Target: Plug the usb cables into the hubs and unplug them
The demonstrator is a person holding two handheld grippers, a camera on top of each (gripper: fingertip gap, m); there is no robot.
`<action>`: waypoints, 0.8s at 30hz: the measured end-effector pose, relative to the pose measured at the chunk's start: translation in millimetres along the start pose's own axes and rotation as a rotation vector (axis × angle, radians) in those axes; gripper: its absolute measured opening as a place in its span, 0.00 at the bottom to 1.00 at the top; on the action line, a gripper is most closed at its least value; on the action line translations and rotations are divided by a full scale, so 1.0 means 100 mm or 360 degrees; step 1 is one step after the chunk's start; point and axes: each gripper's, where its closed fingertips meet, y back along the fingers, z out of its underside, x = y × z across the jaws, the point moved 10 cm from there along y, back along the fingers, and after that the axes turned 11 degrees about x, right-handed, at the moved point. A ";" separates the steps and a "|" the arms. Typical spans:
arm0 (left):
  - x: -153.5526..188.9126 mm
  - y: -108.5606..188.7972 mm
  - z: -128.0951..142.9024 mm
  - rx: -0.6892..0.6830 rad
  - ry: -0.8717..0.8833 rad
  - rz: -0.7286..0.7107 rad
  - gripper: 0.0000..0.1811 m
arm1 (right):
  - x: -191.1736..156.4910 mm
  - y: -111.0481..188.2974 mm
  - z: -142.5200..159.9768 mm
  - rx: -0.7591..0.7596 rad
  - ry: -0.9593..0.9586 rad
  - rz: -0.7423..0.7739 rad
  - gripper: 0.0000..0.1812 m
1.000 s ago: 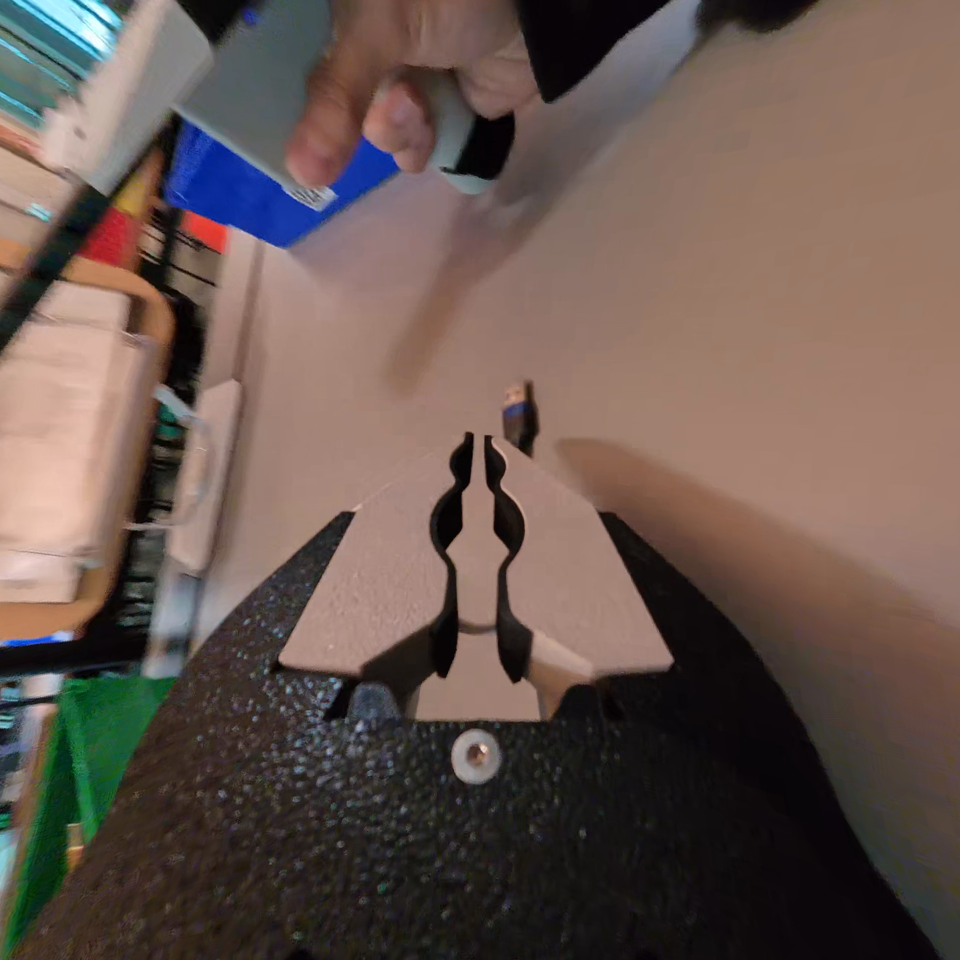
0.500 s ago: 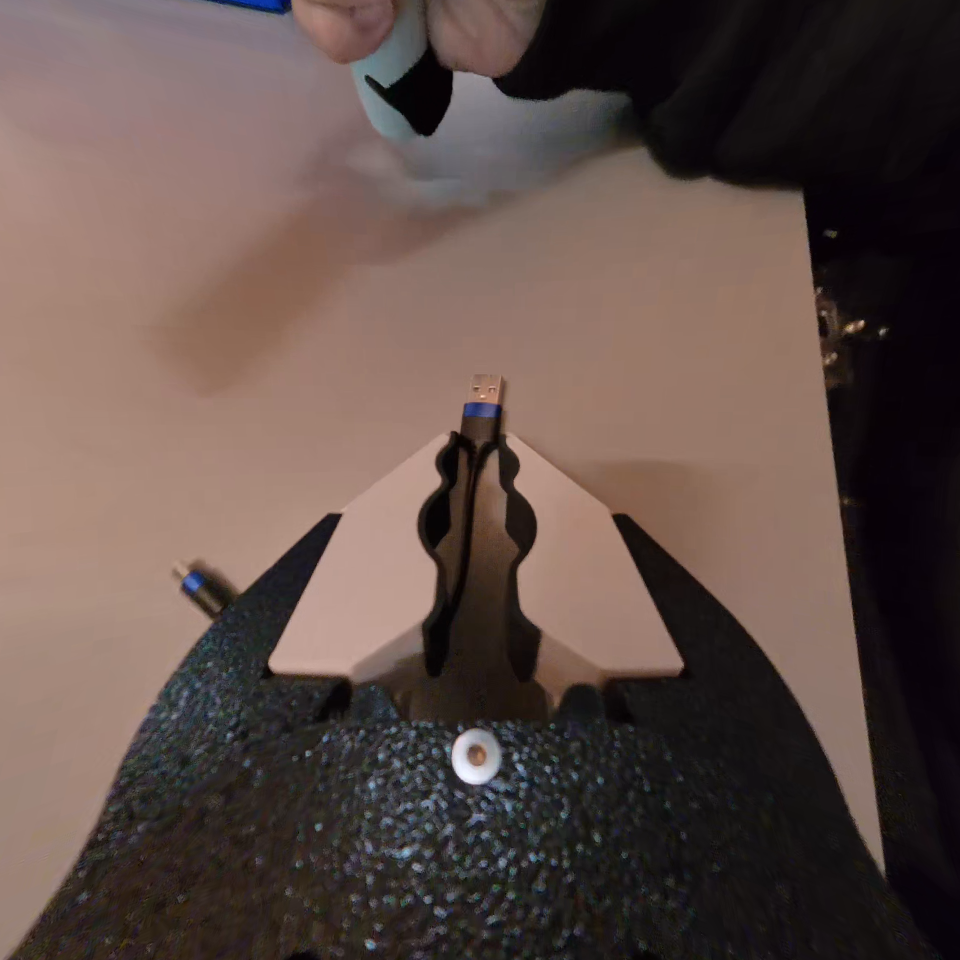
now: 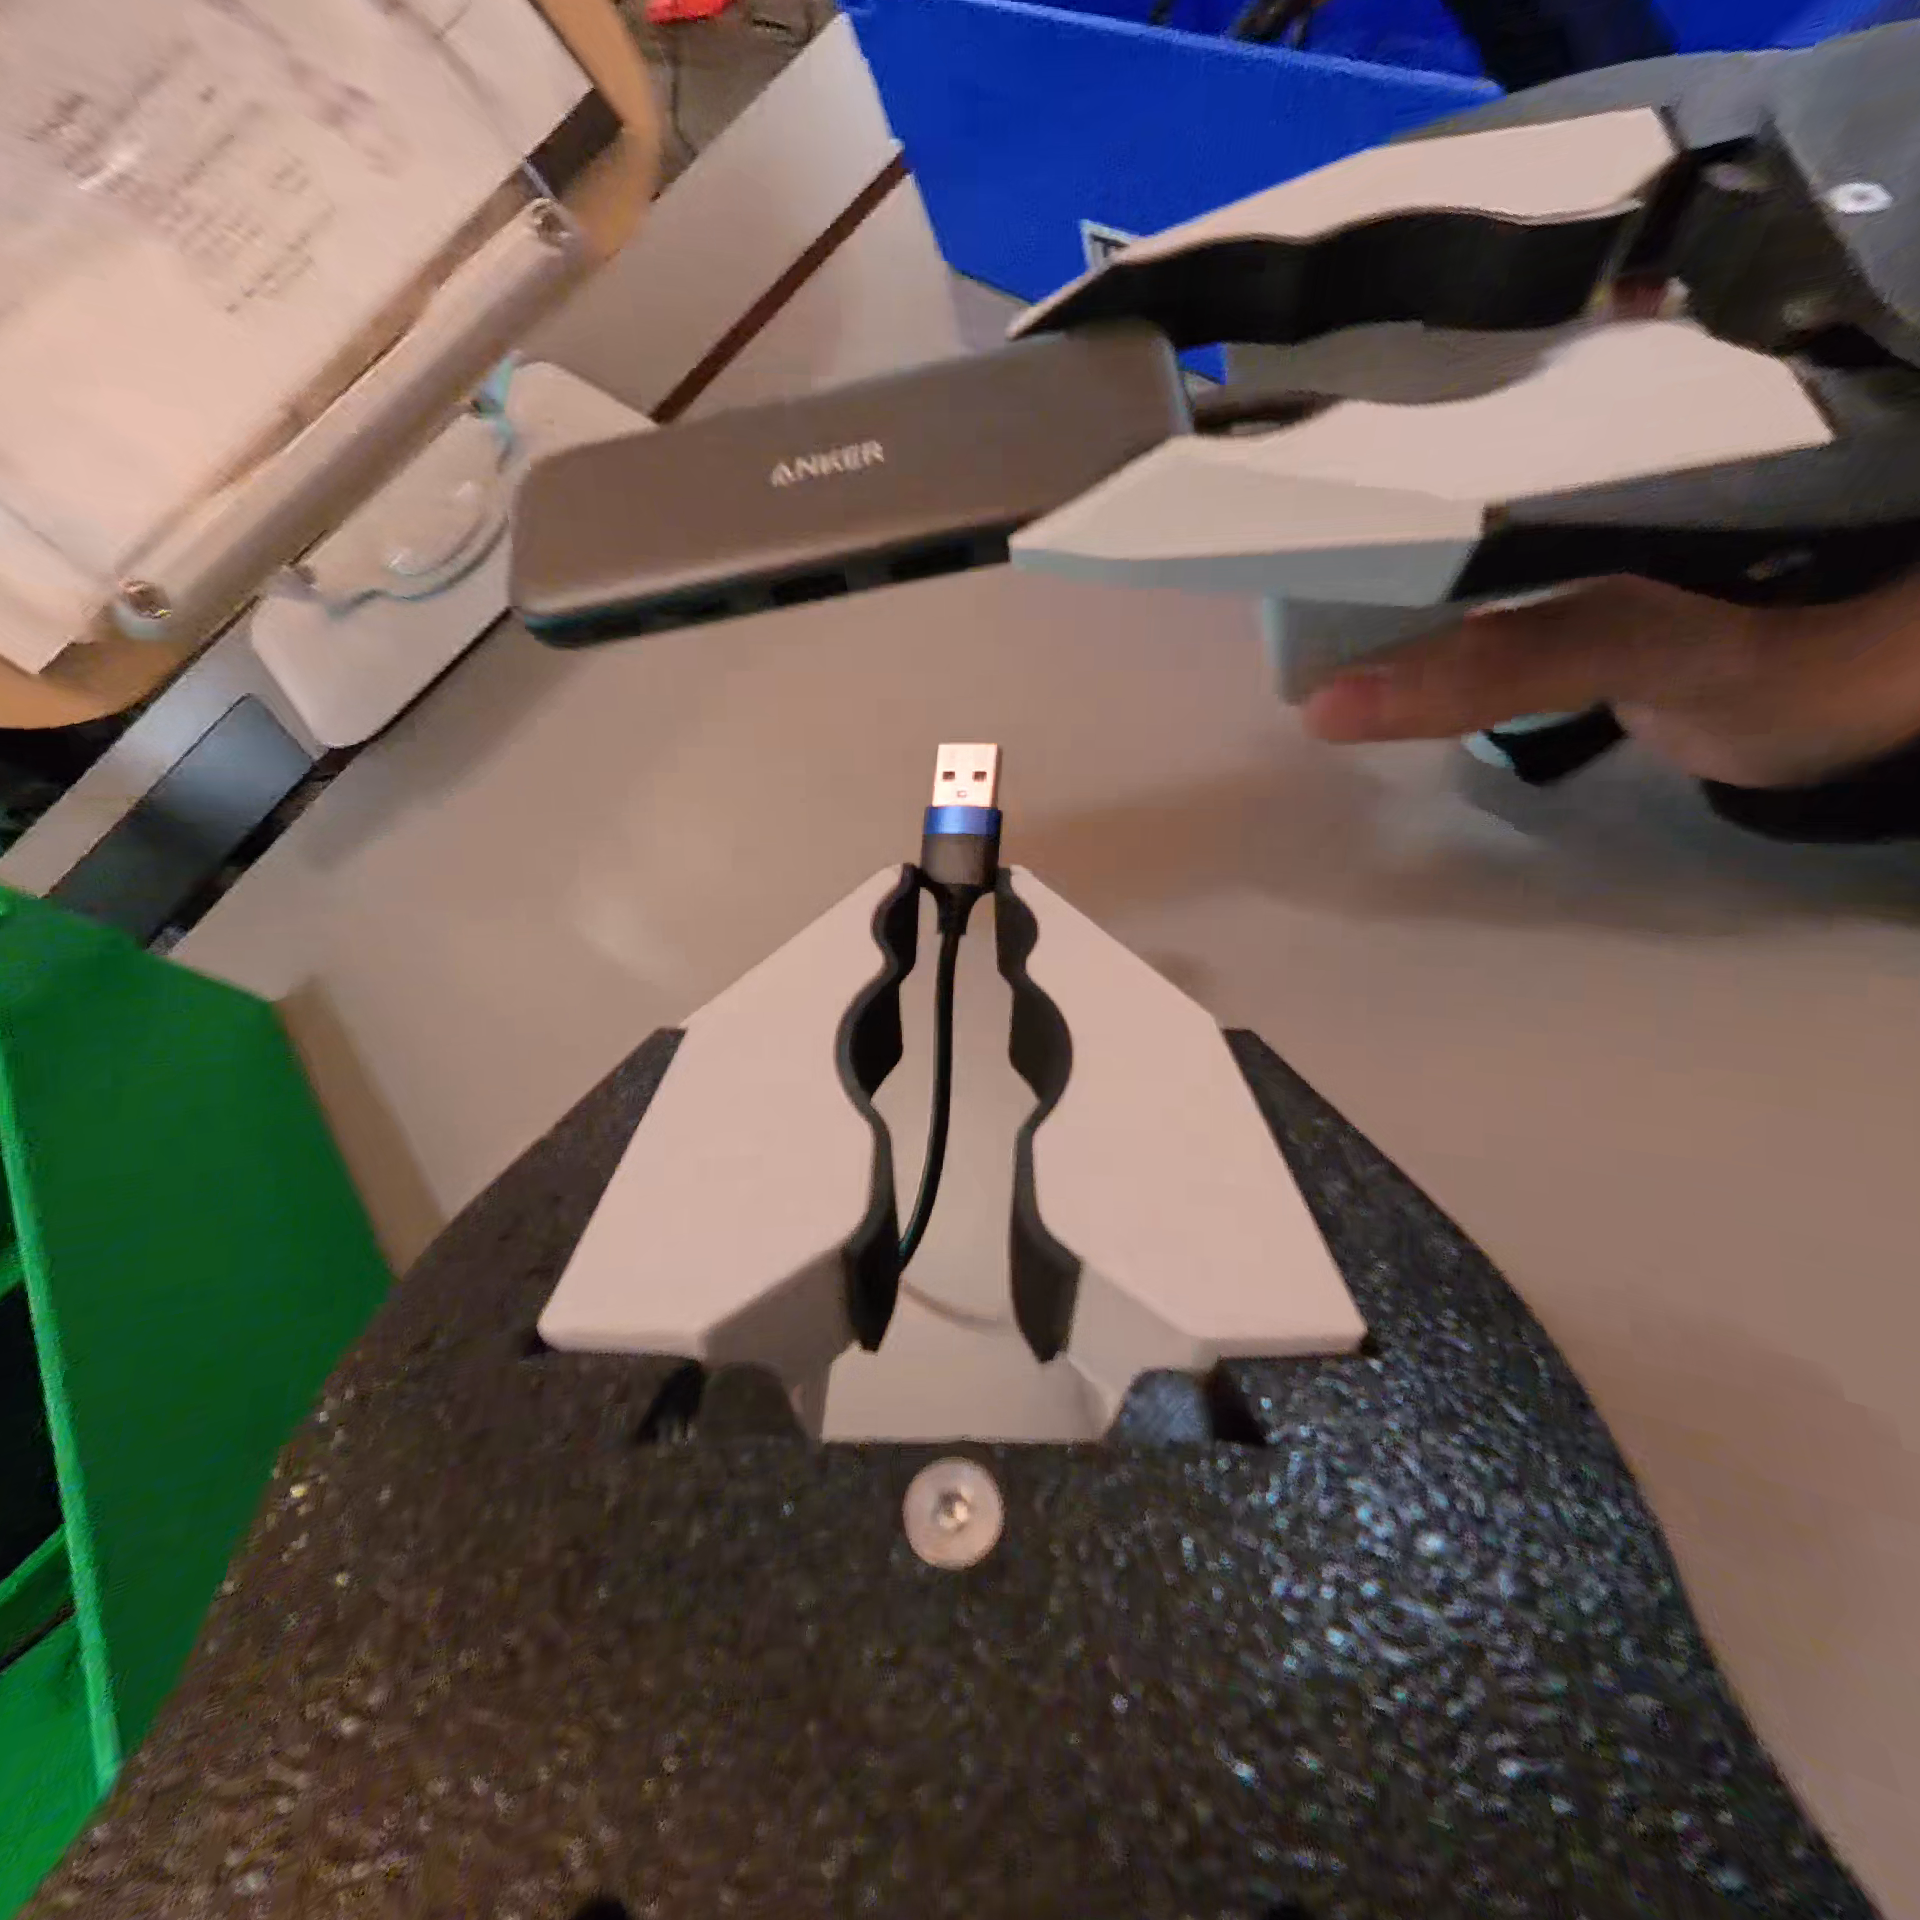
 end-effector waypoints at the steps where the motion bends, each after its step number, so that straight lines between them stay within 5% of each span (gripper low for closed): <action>1: -0.02 -0.01 0.01 0.0009 0.0031 -0.0003 0.07 | -0.03 -0.02 0.01 -0.0017 0.0014 -0.0004 0.24; 9: -0.17 -0.03 0.01 0.0143 0.0286 0.0031 0.07 | -0.15 -0.06 0.07 -0.0104 0.0165 0.0053 0.24; 24: -0.20 -0.09 0.00 0.0115 0.0122 0.0082 0.07 | -0.19 -0.09 0.09 -0.0115 0.0196 0.0127 0.24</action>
